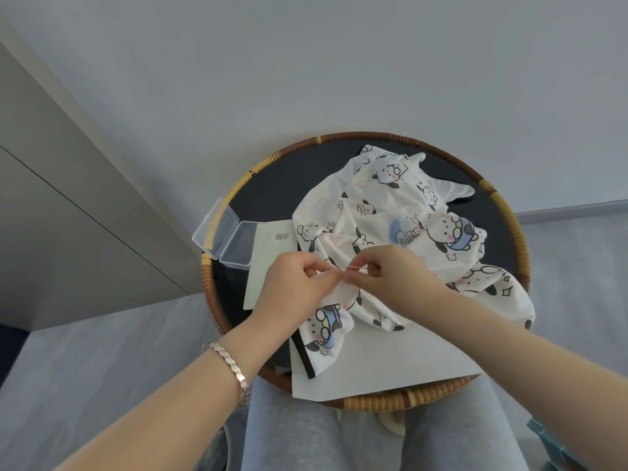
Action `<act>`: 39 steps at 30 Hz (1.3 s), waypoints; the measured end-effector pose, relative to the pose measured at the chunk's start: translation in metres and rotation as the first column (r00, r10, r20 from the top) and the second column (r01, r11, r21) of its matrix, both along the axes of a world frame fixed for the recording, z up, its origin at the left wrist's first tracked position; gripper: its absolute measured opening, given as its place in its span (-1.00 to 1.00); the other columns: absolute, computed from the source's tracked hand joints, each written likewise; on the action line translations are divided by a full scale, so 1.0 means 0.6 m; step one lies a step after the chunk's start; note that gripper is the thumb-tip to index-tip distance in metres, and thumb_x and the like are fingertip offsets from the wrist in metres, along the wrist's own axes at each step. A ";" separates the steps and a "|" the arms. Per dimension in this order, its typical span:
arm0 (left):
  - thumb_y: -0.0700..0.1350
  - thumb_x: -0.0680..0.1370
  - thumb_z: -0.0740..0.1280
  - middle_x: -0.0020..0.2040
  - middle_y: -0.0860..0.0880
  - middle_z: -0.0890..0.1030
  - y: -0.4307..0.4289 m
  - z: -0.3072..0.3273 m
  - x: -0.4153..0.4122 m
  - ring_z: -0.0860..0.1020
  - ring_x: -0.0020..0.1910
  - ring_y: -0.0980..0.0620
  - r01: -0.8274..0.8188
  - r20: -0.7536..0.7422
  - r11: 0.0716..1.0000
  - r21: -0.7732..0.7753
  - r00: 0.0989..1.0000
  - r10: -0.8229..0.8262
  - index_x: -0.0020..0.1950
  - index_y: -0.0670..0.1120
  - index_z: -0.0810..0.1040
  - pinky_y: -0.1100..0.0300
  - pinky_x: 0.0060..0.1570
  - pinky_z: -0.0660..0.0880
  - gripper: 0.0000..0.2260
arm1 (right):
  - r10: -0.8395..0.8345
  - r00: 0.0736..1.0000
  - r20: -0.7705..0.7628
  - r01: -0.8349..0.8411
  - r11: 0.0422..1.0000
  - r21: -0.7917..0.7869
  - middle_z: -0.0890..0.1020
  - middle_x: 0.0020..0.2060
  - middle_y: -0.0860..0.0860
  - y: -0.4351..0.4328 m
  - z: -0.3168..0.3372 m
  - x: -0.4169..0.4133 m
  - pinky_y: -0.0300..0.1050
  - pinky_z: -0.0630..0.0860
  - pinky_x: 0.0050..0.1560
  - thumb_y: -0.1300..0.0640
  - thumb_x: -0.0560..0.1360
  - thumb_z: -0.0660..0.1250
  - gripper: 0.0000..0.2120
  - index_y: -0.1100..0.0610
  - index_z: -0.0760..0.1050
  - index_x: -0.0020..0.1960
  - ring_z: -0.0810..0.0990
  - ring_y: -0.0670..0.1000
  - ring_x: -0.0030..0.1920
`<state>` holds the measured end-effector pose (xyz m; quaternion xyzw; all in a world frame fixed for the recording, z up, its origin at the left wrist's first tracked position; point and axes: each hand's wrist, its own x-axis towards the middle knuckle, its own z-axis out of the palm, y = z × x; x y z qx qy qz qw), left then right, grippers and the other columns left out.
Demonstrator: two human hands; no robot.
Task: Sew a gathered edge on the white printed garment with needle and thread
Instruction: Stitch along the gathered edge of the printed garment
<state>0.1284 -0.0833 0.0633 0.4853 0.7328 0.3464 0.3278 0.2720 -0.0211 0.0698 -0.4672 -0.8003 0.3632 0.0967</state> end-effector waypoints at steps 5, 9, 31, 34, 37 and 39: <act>-0.08 0.45 0.41 -0.45 0.03 0.44 0.000 0.001 -0.005 0.47 -0.39 0.08 0.012 -0.029 1.000 -0.006 1.000 -0.012 -0.25 -0.02 0.59 0.07 -0.30 0.56 -0.92 | -0.090 0.995 -0.031 0.089 0.996 -0.022 0.38 -0.49 -0.10 0.008 -0.011 0.008 -0.29 0.27 -0.41 0.05 0.50 0.30 -0.89 0.00 0.49 -0.21 0.34 -0.14 -0.46; -0.12 0.46 0.39 -0.40 0.05 0.48 -0.003 0.001 -0.012 0.51 -0.33 0.08 -0.036 -0.046 0.999 0.009 0.998 0.036 -0.28 0.01 0.56 0.02 -0.24 0.59 -0.88 | -0.323 0.919 0.227 0.331 0.944 0.001 0.47 -0.41 0.00 0.063 -0.025 0.047 -0.22 0.32 -0.41 0.23 0.47 0.16 -0.88 0.14 0.45 -0.19 0.45 0.02 -0.37; -0.15 0.46 0.39 -0.35 0.03 0.57 -0.024 0.001 -0.002 0.51 -0.25 0.09 0.116 -0.227 0.962 0.248 0.972 -0.058 -0.23 -0.14 0.59 0.25 -0.30 0.45 -0.91 | 0.088 0.990 -0.109 -0.086 0.996 0.024 0.30 -0.52 -0.12 0.000 -0.004 0.016 -0.35 0.22 -0.42 -0.02 0.42 0.39 -0.81 -0.09 0.44 -0.32 0.35 -0.20 -0.46; -0.16 0.46 0.40 -0.35 0.05 0.54 -0.023 -0.002 0.001 0.49 -0.25 0.07 0.179 -0.320 0.940 0.290 0.944 -0.081 -0.24 -0.17 0.57 0.19 -0.29 0.44 -0.89 | 0.057 0.978 -0.199 -0.079 0.992 -0.102 0.28 -0.61 -0.13 0.004 -0.001 0.014 -0.39 0.23 -0.46 0.07 0.44 0.39 -0.79 -0.02 0.44 -0.33 0.29 -0.15 -0.53; -0.15 0.46 0.40 -0.33 0.01 0.56 -0.023 -0.005 0.000 0.50 -0.29 0.04 0.160 -0.342 0.937 0.311 0.939 -0.047 -0.24 -0.17 0.57 0.12 -0.29 0.47 -0.88 | 0.023 0.962 -0.272 -0.091 0.966 -0.241 0.29 -0.55 -0.14 0.008 0.004 0.017 -0.38 0.23 -0.42 0.13 0.45 0.37 -0.81 0.07 0.46 -0.32 0.27 -0.16 -0.52; -0.10 0.47 0.38 -0.33 0.01 0.56 -0.023 -0.004 0.002 0.50 -0.31 0.03 0.151 -0.381 0.935 0.320 0.924 -0.018 -0.24 -0.16 0.56 0.11 -0.33 0.47 -0.85 | 0.003 0.949 -0.315 -0.119 0.930 -0.349 0.35 -0.56 -0.16 0.006 0.007 0.019 -0.40 0.26 -0.42 0.18 0.47 0.35 -0.83 0.13 0.48 -0.29 0.29 -0.18 -0.52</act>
